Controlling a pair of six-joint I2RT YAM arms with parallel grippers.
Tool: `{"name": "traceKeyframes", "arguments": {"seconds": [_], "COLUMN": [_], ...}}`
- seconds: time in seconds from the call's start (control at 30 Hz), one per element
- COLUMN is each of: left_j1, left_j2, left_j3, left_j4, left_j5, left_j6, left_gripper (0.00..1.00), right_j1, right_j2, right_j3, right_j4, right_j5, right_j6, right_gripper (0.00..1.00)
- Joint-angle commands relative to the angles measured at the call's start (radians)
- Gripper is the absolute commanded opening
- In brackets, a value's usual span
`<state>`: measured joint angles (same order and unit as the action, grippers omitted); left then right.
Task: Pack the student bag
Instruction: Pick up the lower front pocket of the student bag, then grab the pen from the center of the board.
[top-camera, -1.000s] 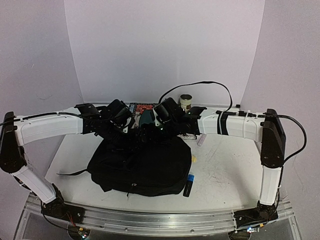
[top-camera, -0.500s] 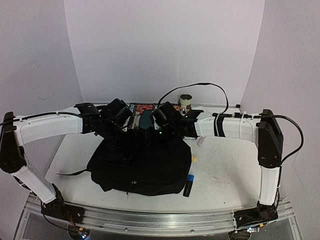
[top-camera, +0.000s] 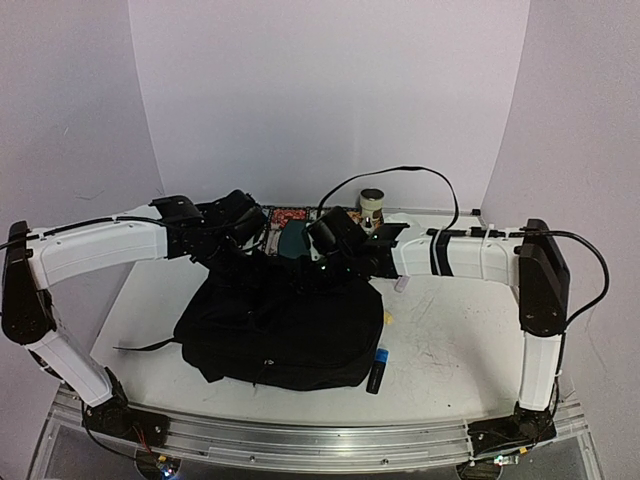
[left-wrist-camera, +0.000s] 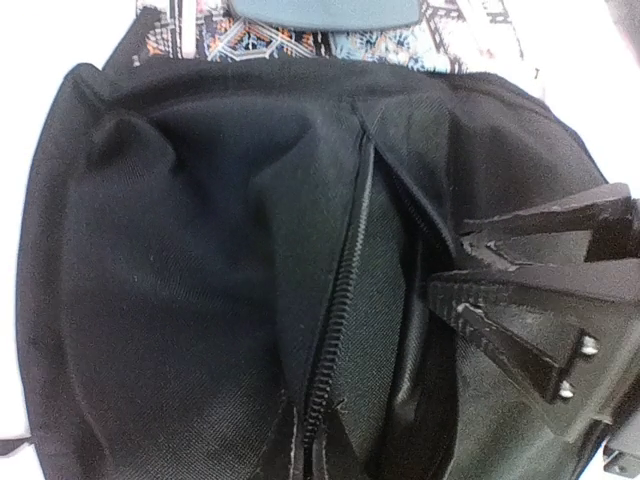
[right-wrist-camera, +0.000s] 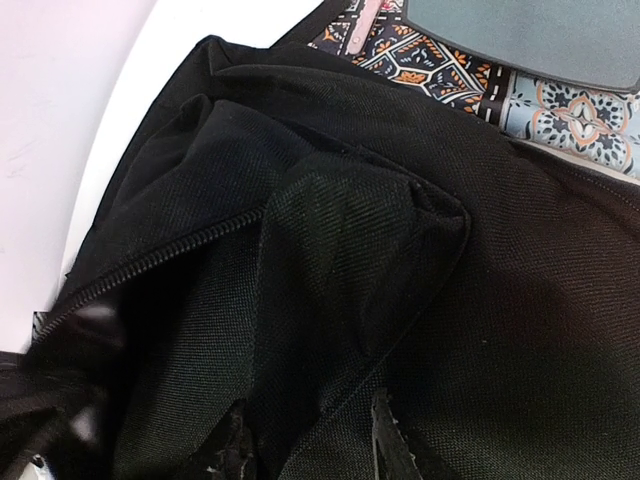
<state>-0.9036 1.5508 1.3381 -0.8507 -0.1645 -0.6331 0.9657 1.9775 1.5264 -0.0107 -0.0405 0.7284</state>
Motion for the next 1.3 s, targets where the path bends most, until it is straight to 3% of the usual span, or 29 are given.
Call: {"name": "traceKeyframes", "arguments": {"seconds": [0.0, 0.27, 0.47, 0.87, 1.07, 1.27], "left_j1": [-0.002, -0.003, -0.003, -0.003, -0.003, -0.003], "left_j2": [-0.060, -0.089, -0.102, -0.094, -0.084, -0.081], "left_j3": [0.084, 0.121, 0.102, 0.101, 0.096, 0.091], "left_j4": [-0.061, -0.108, -0.104, -0.090, -0.063, -0.048], "left_j5": [-0.147, -0.115, -0.104, -0.093, -0.054, -0.030], "left_j6": [0.033, 0.055, 0.038, 0.026, 0.022, 0.016], "left_gripper": [0.00, 0.00, 0.00, 0.00, 0.00, 0.00], "right_j1": [0.004, 0.003, -0.021, -0.277, -0.381, -0.437], "right_j2": [0.000, -0.022, -0.137, -0.363, -0.315, -0.162], "right_j3": [-0.047, -0.021, 0.042, -0.208, -0.248, -0.187], "right_j4": [-0.136, -0.125, -0.135, -0.198, -0.231, -0.242], "right_j5": [0.015, -0.021, -0.041, 0.115, 0.252, 0.339], "right_j6": [-0.011, -0.041, -0.119, -0.143, -0.175, -0.177], "right_gripper": [0.40, 0.43, 0.61, 0.69, 0.71, 0.62]}}
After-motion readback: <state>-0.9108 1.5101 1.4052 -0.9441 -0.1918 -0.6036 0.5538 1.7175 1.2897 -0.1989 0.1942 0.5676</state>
